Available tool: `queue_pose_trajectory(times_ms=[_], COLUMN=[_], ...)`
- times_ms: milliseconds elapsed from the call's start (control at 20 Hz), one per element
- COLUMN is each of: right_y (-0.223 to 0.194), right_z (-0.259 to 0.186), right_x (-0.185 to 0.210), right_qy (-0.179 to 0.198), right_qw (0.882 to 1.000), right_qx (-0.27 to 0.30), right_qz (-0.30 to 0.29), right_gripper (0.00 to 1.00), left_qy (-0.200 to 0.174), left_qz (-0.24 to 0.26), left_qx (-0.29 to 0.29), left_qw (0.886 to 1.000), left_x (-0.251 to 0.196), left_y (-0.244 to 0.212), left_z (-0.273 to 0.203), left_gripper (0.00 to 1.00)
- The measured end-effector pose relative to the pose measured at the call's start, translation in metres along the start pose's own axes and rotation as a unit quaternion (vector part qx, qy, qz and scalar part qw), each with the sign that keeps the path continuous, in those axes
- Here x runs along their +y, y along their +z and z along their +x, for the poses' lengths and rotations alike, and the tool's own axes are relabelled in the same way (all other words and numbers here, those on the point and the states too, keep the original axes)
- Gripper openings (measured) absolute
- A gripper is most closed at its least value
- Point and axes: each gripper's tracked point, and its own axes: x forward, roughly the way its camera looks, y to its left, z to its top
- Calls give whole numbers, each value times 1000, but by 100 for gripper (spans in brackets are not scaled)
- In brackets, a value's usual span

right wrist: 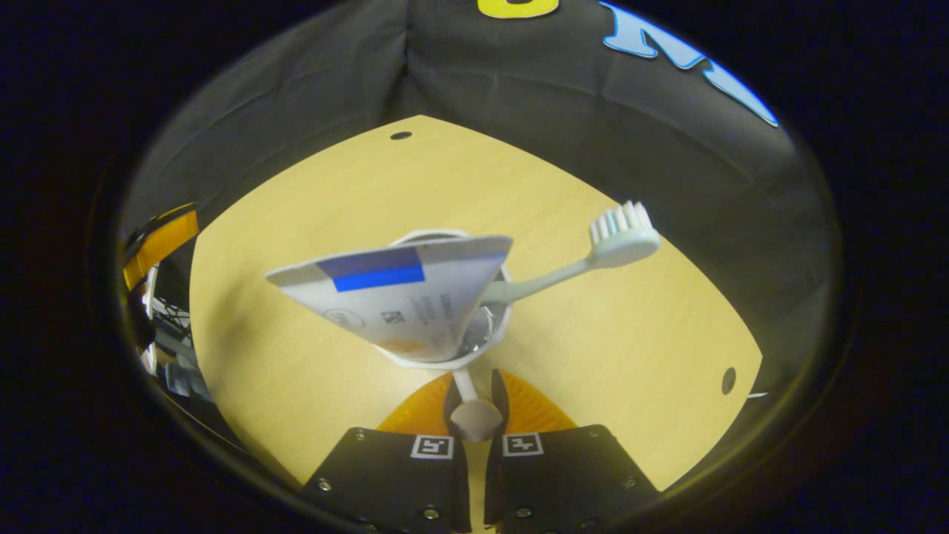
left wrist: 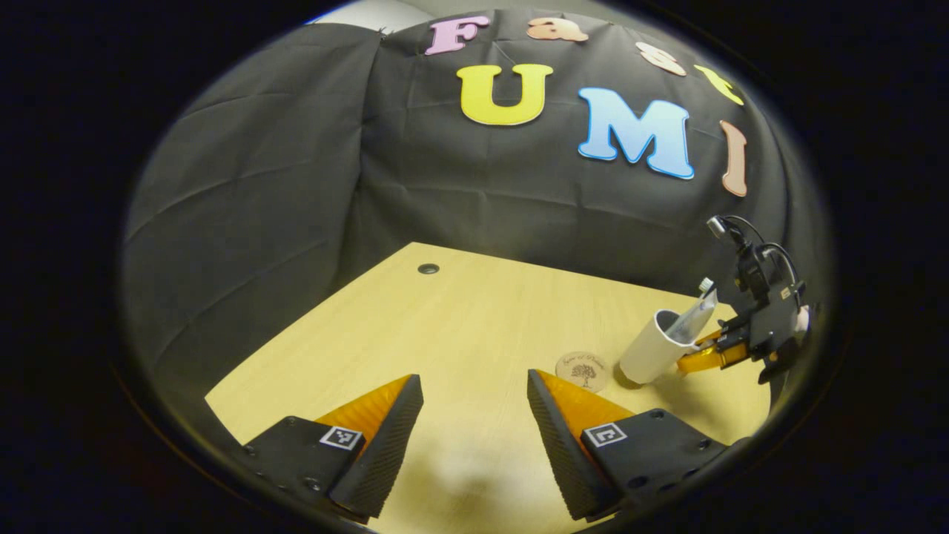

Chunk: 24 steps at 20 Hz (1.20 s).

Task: Put the toothbrush and toothpaste on the desktop into the cup, then pick up the cup and place it on the coaster on the desktop.

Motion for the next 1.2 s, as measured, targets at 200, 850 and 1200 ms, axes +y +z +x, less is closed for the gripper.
queue_pose_trajectory(times_ms=[200, 850, 1200], right_y=[12, 52, 53], right_z=[10, 54, 75], right_x=[16, 63, 77], right_qy=[3, 2, -3], right_qw=[1000, 999, 999], right_qx=[3, 19, 25], right_qz=[-9, -33, -35], right_gripper=[10, 10, 10], left_qy=[7, 28, 27], left_qz=[-2, -7, -10], left_qx=[-3, 0, -3], left_qw=[1000, 1000, 1000], left_x=[20, 86, 94], left_y=[2, -3, 2], left_z=[-7, -14, -5], left_gripper=[93, 93, 93])
